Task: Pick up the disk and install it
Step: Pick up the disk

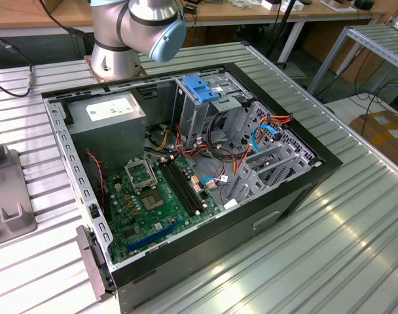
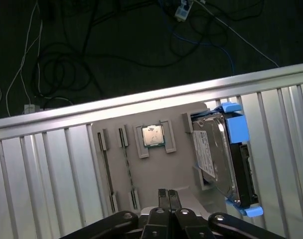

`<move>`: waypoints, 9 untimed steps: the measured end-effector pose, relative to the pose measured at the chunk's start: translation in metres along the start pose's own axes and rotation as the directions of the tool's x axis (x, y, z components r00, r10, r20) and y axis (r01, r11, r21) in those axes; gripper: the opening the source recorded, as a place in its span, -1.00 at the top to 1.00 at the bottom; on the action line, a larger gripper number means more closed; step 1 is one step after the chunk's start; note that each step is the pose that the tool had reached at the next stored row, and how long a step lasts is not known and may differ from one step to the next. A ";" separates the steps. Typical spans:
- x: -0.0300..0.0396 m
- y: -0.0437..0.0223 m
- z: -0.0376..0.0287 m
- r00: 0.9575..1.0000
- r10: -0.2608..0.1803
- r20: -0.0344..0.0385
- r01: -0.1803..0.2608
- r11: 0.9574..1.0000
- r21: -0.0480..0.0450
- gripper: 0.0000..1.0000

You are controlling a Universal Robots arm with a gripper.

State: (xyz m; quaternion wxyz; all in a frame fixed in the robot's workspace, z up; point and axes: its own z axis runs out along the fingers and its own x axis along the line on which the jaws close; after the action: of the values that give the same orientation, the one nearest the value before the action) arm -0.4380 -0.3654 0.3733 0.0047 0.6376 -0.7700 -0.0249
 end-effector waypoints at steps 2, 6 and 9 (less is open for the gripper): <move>0.0000 0.0000 0.0000 1.000 -0.012 0.000 0.012 1.000 0.000 0.80; 0.0000 0.0000 0.0000 1.000 -0.029 -0.001 0.029 1.000 -0.001 0.80; 0.0000 0.0000 0.0000 0.999 -0.047 -0.002 0.047 0.999 -0.001 0.80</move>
State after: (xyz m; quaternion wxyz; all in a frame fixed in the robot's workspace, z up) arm -0.4380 -0.3653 0.3733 0.0053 0.6554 -0.7549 -0.0248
